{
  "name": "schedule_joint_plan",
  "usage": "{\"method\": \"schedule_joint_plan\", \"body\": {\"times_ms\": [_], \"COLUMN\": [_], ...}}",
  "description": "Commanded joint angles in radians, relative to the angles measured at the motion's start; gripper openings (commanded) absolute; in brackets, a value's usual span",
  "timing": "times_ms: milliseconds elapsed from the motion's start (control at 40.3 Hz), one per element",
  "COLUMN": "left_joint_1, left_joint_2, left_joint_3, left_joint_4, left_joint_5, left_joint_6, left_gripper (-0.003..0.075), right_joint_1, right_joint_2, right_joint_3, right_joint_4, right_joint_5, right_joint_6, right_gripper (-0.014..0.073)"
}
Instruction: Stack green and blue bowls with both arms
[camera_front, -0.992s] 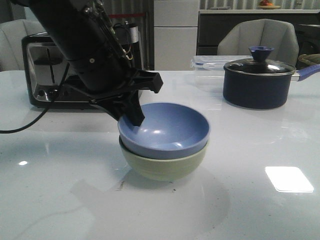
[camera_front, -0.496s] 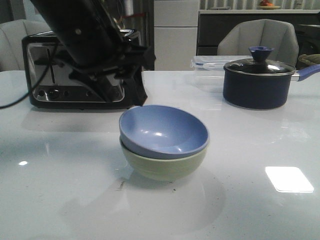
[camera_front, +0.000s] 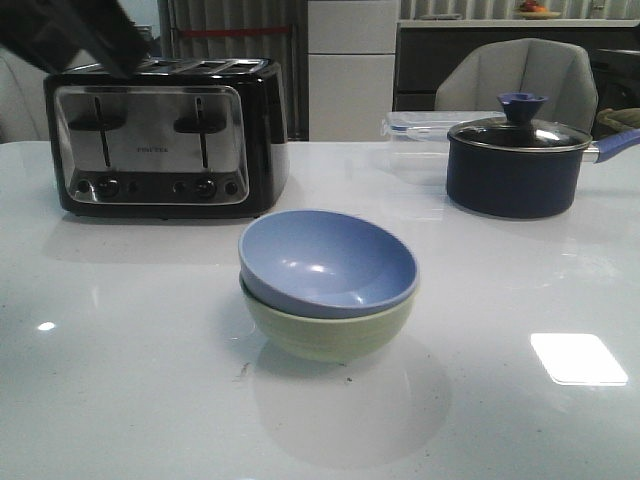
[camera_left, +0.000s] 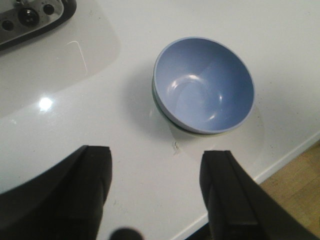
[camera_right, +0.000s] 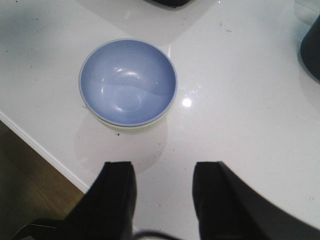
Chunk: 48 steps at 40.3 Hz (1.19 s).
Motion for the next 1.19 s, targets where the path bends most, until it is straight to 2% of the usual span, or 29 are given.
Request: {"method": "schedule_joint_plan", "body": {"times_ms": [0,223,421,496,570,620,719,893,1017,1165], "left_joint_1": [-0.008,-0.008,-0.005,-0.005,-0.005,-0.005,-0.005,-0.005,-0.005,-0.005], "left_joint_2": [-0.139,-0.382,-0.507,-0.522,-0.524,-0.522,-0.522,-0.522,-0.522,-0.522], "left_joint_3": [0.051,0.203,0.284,0.3,0.305,0.305,0.305,0.305,0.305,0.305], "left_joint_4": [0.012,0.048,0.167,0.192,0.194,0.194,0.197,0.214,0.26,0.265], "left_joint_5": [-0.044,-0.04,-0.017,-0.017,-0.021,-0.026,-0.037,-0.037,-0.023,-0.012], "left_joint_6": [-0.002,-0.013,-0.164,-0.176,-0.176,-0.176,-0.176,-0.176,-0.176,-0.176], "left_gripper": [0.0456,0.0456,0.0456,0.0456,0.0456,0.0452,0.0393,0.0198,0.0089,0.0093], "right_joint_1": [0.002,0.002,0.002,0.002,0.002,0.002,0.002,0.002,0.002,0.002], "right_joint_2": [-0.007,-0.007,-0.006,-0.006,-0.006,-0.006,-0.006,-0.006,-0.006,-0.006], "right_joint_3": [-0.025,-0.025,-0.025,-0.025,-0.025,-0.025,-0.025,-0.025,-0.025,-0.025], "right_joint_4": [0.007,0.007,0.007,0.0,-0.018,-0.026,-0.027,-0.027,-0.027,-0.027], "right_joint_5": [-0.064,-0.062,-0.057,-0.048,-0.038,-0.028,-0.019,-0.019,-0.019,-0.019], "right_joint_6": [-0.01,-0.01,-0.01,-0.01,-0.01,-0.01,-0.01,-0.01,-0.01,-0.01], "right_gripper": [0.0401,0.0401,0.0401,0.04,0.0374,0.0324,0.0216,0.0052,0.0057,0.0057]}}
